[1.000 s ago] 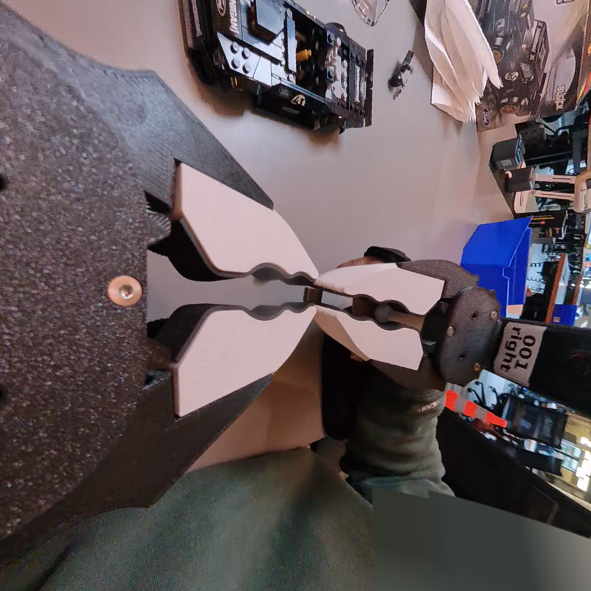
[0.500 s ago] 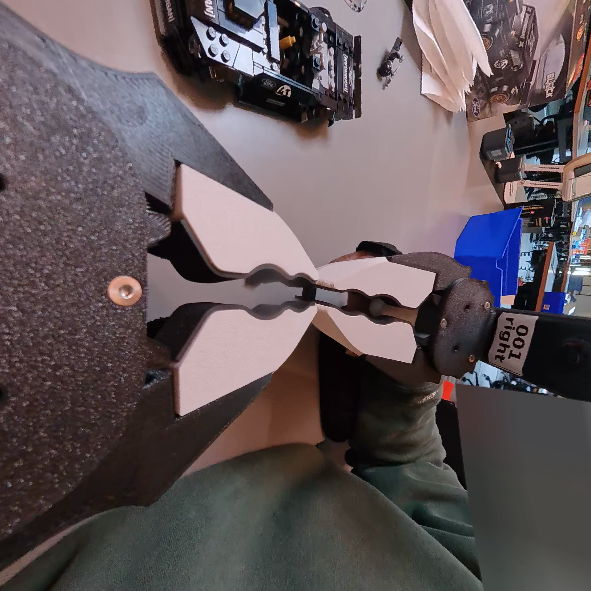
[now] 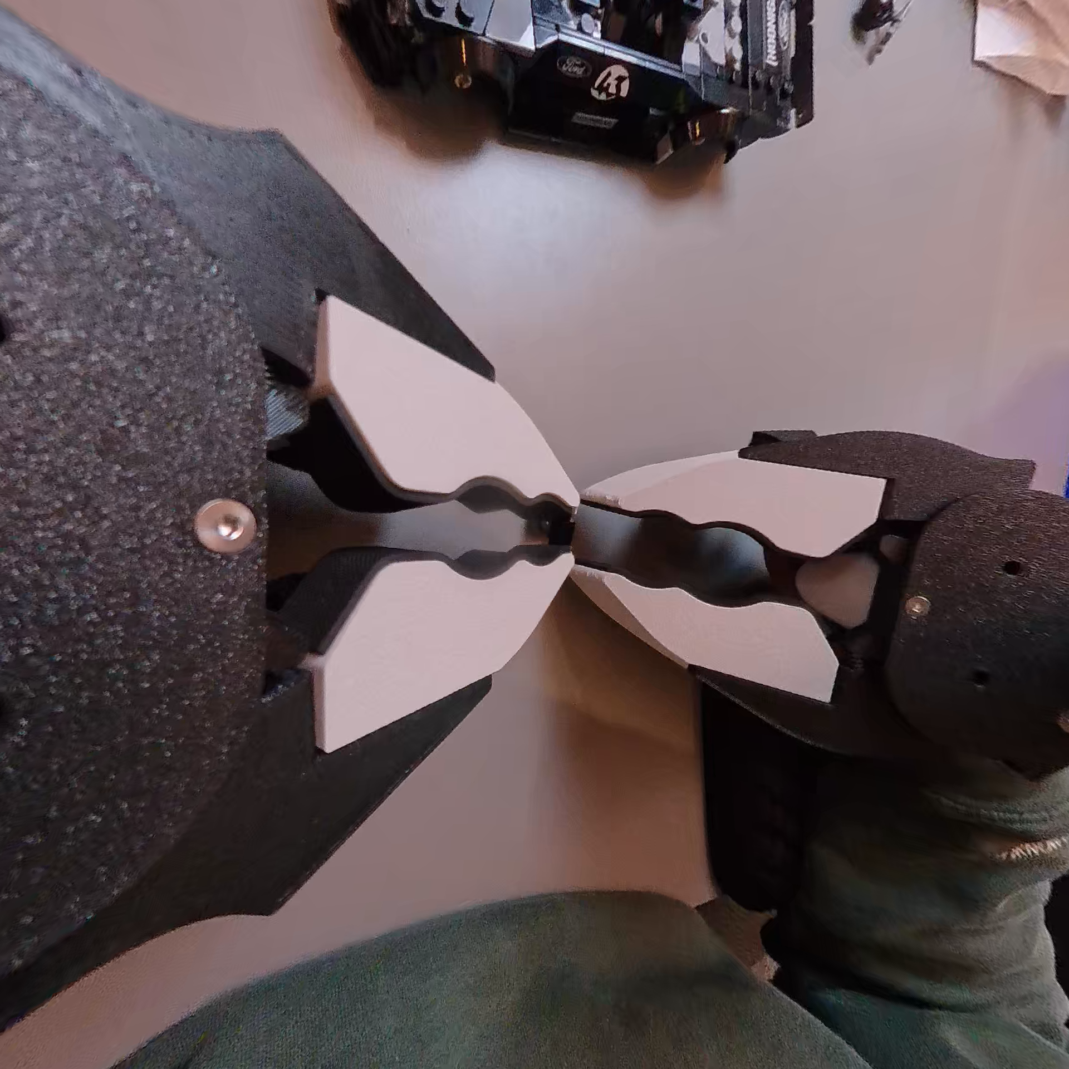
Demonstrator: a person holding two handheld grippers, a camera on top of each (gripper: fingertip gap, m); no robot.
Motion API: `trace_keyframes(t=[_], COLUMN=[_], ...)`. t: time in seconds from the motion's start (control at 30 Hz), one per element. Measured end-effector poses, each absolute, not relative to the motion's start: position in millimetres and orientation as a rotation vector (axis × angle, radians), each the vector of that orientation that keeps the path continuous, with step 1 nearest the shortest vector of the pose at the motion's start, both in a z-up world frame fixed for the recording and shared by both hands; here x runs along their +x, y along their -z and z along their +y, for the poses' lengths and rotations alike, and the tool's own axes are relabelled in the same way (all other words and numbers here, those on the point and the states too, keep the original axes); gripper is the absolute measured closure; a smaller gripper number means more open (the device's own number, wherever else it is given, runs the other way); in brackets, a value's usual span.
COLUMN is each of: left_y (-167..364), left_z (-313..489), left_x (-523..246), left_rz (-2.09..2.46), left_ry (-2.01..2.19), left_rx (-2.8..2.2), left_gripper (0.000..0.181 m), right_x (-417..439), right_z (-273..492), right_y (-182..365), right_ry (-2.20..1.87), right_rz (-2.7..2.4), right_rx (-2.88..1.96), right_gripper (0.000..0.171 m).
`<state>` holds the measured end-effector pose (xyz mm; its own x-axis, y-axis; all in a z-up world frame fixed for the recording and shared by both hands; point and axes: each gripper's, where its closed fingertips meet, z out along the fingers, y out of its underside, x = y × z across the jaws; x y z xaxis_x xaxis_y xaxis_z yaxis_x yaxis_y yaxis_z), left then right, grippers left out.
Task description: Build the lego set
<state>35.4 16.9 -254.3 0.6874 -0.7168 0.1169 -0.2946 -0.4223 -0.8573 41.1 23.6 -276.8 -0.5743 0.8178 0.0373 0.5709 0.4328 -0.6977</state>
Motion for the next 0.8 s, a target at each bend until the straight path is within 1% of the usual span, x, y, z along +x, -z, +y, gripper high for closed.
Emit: trace_keyframes(t=[0.13,0.3,0.43,0.8], left_y=[259,264,268,269], left_z=[18,19,19,20], left_x=[37,38,37,37], left_rz=[0.784,0.797,0.8,0.786], left_ry=[0.608,0.613,0.6,0.599], left_rx=[-2.038,-2.072,-2.099,-2.115], left_gripper=[0.172,0.172,0.172,0.172], right_x=[40,37,36,36], right_z=[25,23,24,23], right_y=[280,282,282,282], right_ry=[-0.856,-0.826,-0.831,-0.84], right_rz=[-2.348,-2.409,-2.42,-2.422], right_rx=[-1.177,-1.162,-1.16,-1.14], right_gripper=[0.156,0.157,0.162,0.163])
